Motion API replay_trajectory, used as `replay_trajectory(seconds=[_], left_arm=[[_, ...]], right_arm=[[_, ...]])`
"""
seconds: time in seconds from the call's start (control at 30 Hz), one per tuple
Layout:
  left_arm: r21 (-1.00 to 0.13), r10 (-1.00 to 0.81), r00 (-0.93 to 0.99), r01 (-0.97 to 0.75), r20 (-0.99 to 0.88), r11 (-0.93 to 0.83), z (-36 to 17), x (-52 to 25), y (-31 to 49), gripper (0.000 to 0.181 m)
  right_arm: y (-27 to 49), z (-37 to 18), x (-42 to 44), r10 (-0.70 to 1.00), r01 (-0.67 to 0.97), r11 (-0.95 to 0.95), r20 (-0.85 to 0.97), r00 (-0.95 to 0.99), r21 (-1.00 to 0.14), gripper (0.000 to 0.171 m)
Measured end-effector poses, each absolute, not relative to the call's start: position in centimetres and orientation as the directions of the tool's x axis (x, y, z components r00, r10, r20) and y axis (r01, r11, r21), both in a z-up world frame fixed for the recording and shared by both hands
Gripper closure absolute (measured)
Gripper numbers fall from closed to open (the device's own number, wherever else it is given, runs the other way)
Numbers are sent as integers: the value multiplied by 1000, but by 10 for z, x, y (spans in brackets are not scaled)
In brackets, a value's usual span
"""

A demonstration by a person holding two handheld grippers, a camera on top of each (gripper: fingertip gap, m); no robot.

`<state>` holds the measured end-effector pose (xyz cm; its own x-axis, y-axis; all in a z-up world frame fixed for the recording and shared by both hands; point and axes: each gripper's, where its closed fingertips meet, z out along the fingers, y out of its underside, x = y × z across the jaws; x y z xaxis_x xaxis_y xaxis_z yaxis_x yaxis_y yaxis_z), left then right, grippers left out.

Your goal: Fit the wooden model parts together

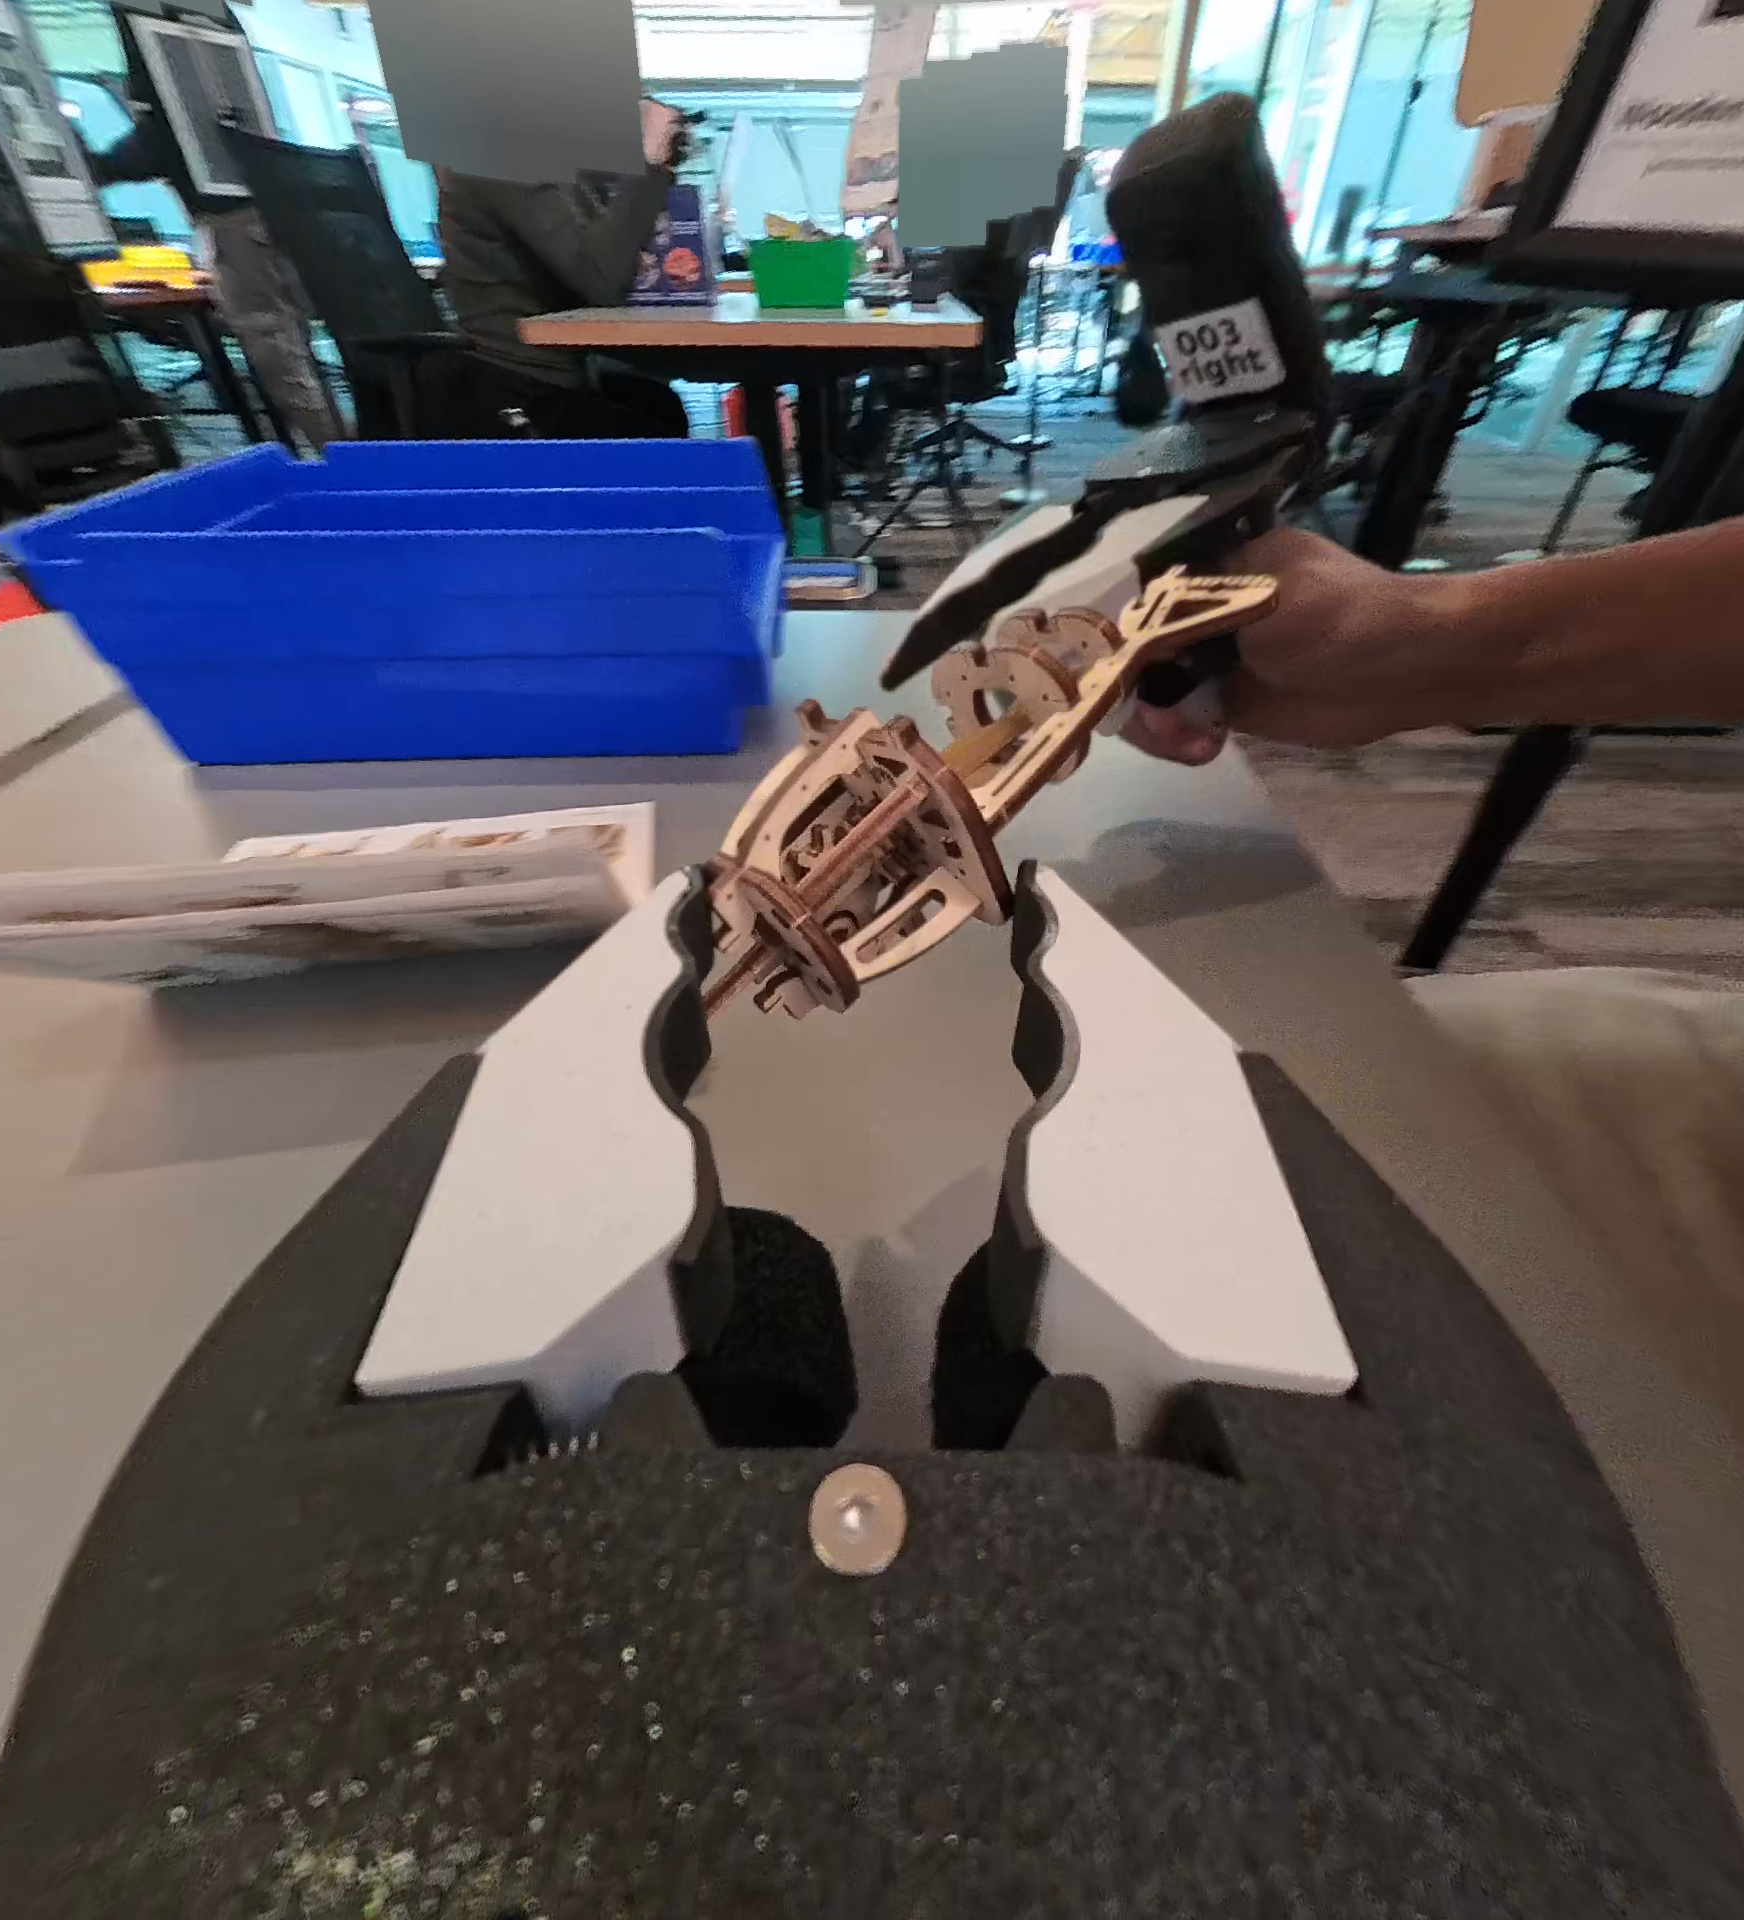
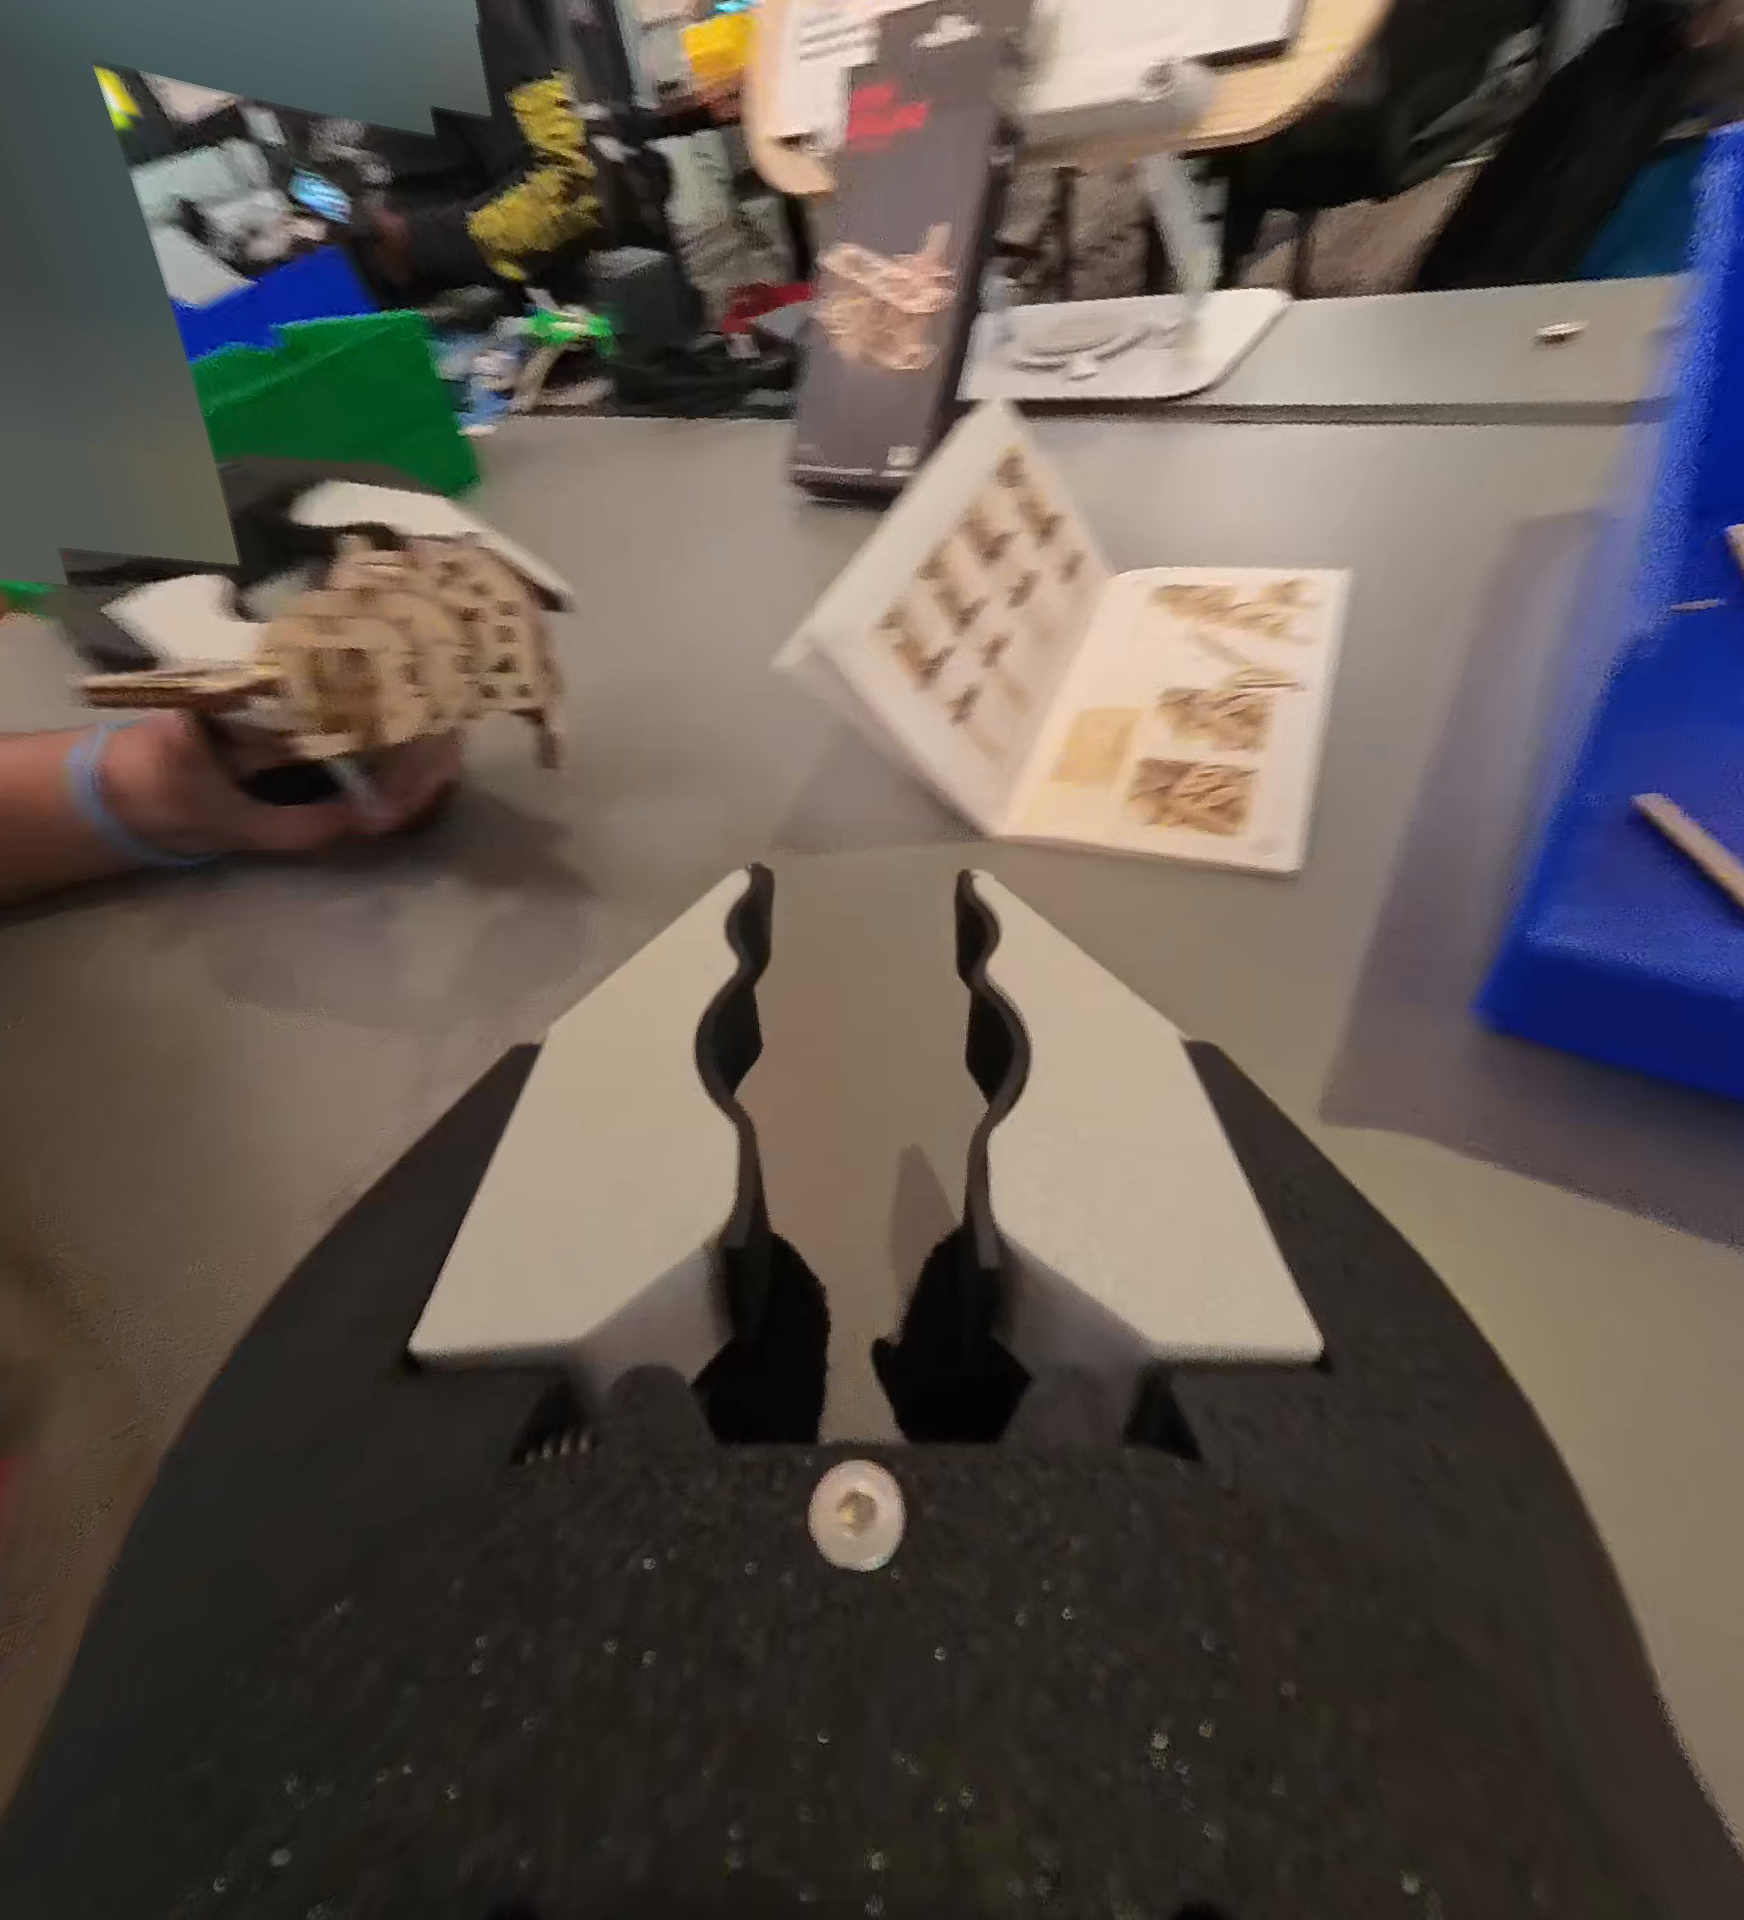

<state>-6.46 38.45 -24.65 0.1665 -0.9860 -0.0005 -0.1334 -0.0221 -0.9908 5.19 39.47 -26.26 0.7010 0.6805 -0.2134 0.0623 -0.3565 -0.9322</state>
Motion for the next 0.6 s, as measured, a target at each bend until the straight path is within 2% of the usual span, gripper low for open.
replay_trajectory(seconds=[0.23, 0.37, 0.43, 0.6], left_arm=[[-991, -953, 302, -127, 1, -41, -246, -92, 422, 127], [-989, -955, 293, -128, 32, -72, -248, -92, 425, 127], [-989, -956, 290, -121, 44, -82, -247, -92, 426, 127], [-987, -956, 287, -123, 67, -106, -249, -92, 431, 127]], right_arm=[[496, -294, 47, 581, 207, -411, -80, 810, -888, 141], [530, -320, 26, 612, 289, -490, -89, 786, -822, 126], [534, -332, 17, 631, 326, -526, -103, 769, -785, 109], [536, -341, 19, 623, 396, -526, -24, 782, -753, 105]])
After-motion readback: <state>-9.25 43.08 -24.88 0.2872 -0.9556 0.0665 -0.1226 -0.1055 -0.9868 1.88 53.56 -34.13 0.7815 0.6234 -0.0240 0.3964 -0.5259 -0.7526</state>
